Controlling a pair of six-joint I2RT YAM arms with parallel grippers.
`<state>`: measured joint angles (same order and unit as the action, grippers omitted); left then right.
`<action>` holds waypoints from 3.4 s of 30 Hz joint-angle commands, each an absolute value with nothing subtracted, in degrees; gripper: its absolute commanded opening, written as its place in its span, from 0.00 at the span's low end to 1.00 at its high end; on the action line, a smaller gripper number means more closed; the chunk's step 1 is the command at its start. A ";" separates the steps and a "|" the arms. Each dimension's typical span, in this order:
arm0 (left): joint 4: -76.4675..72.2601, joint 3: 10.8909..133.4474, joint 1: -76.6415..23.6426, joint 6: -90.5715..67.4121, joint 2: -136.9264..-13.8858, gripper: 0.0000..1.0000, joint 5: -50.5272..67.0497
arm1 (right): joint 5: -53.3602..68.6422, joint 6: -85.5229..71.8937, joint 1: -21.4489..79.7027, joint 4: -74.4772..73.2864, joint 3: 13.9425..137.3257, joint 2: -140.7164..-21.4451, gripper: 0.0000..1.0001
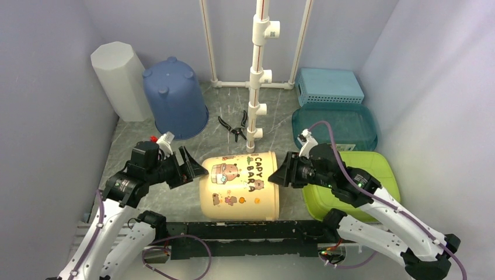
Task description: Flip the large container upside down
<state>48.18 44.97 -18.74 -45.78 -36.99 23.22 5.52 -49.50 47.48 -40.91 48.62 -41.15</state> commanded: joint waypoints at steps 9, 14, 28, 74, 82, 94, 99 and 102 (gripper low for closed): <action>46.10 46.25 -18.90 -43.34 -37.34 0.87 25.88 | 7.02 -45.86 47.61 -44.26 51.93 -42.95 0.01; 49.57 47.13 -18.90 -44.33 -34.11 0.89 21.04 | 2.93 -52.51 47.55 -37.12 50.12 -43.33 0.00; 47.84 43.21 -18.90 -46.06 -26.86 0.92 23.29 | 4.17 -70.56 47.41 -11.04 38.58 -48.16 0.00; 55.32 45.59 -18.90 -45.24 -33.44 0.84 8.04 | -27.84 -50.08 66.04 -66.77 88.65 -70.36 0.70; 54.77 45.35 -18.89 -45.15 -32.91 0.85 8.20 | -34.85 -48.72 67.24 -52.18 75.88 -53.99 0.99; 54.52 45.41 -18.90 -44.57 -33.62 0.85 9.06 | -25.96 -47.94 67.15 -59.97 80.31 -56.63 0.95; 55.29 45.46 -18.90 -45.02 -32.55 0.85 8.57 | -23.01 -48.43 67.83 -67.54 87.27 -68.22 0.80; 55.92 45.56 -18.90 -45.34 -31.81 0.85 7.89 | -24.88 -49.16 67.92 -67.26 86.12 -70.33 0.75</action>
<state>51.94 45.89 -18.94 -46.24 -32.53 9.21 -24.75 -48.27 67.61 -61.54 85.19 -69.91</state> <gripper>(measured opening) 0.848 0.782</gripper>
